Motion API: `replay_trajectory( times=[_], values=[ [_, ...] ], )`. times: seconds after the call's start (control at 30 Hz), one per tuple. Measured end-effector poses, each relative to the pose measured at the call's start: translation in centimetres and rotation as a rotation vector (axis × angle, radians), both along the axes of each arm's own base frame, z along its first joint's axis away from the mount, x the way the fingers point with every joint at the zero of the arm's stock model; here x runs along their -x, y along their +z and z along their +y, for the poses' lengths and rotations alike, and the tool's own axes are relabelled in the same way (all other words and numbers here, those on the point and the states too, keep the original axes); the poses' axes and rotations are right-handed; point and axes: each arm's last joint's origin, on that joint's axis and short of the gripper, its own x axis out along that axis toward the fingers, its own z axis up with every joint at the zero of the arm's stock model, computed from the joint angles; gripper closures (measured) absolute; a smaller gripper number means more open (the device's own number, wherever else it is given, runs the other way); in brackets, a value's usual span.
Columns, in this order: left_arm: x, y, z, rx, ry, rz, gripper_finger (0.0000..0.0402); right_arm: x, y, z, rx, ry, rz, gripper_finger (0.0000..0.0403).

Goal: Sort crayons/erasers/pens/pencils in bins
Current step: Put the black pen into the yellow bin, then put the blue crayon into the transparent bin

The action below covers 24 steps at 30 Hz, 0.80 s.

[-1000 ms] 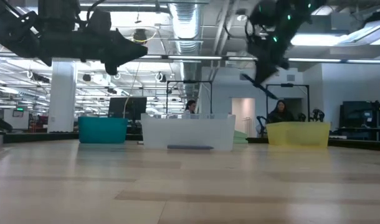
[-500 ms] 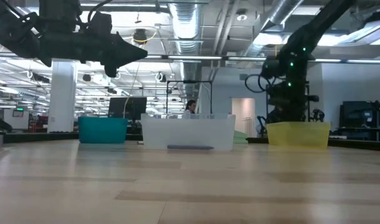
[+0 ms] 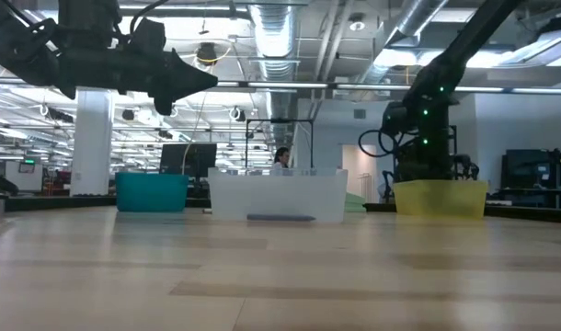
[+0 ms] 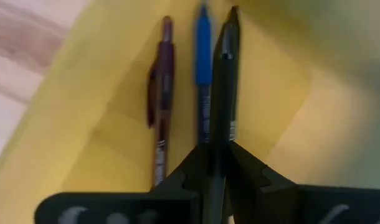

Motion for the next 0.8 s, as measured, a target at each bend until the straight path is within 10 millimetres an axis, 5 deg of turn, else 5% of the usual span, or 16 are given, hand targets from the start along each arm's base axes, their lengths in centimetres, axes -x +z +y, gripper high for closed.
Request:
replay_trajectory(
  times=[0.43,0.57,0.8],
  values=[
    [0.2,-0.2,0.5,0.008,0.028,0.021,0.0398,-0.4,5.7,3.4,0.142,0.097,-0.060,0.0229],
    [0.2,-0.2,0.6,0.012,0.032,0.020,0.0398,-1.5,6.3,7.1,0.236,0.202,-0.136,0.0267],
    [0.2,-0.4,0.5,0.005,0.022,0.046,0.0398,-2.9,4.0,14.7,0.450,0.423,-0.523,0.0394]
  ],
)
